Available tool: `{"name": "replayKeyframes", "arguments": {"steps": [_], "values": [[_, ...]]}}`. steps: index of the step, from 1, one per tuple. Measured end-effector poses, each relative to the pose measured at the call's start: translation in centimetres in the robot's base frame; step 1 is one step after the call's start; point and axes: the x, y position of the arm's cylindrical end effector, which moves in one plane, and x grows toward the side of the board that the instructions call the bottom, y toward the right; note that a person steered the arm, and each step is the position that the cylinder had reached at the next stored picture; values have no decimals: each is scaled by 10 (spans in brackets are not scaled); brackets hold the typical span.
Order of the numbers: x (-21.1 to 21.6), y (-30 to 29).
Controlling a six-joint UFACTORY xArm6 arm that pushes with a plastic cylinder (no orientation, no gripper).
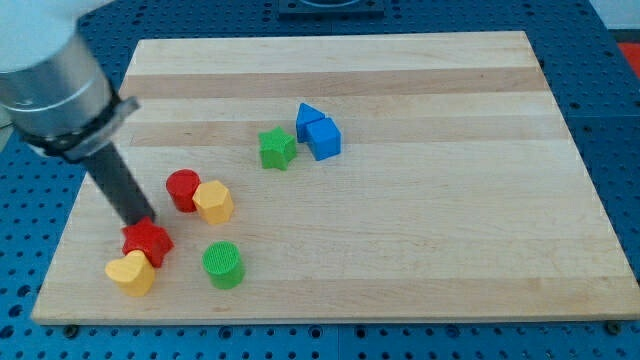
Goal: Move the red circle closer to the triangle
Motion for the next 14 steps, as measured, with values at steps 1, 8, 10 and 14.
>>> {"name": "replayKeyframes", "arguments": {"steps": [1, 8, 10, 14], "values": [[-33, 42], [-137, -5], [-166, 29], [-145, 34]]}}
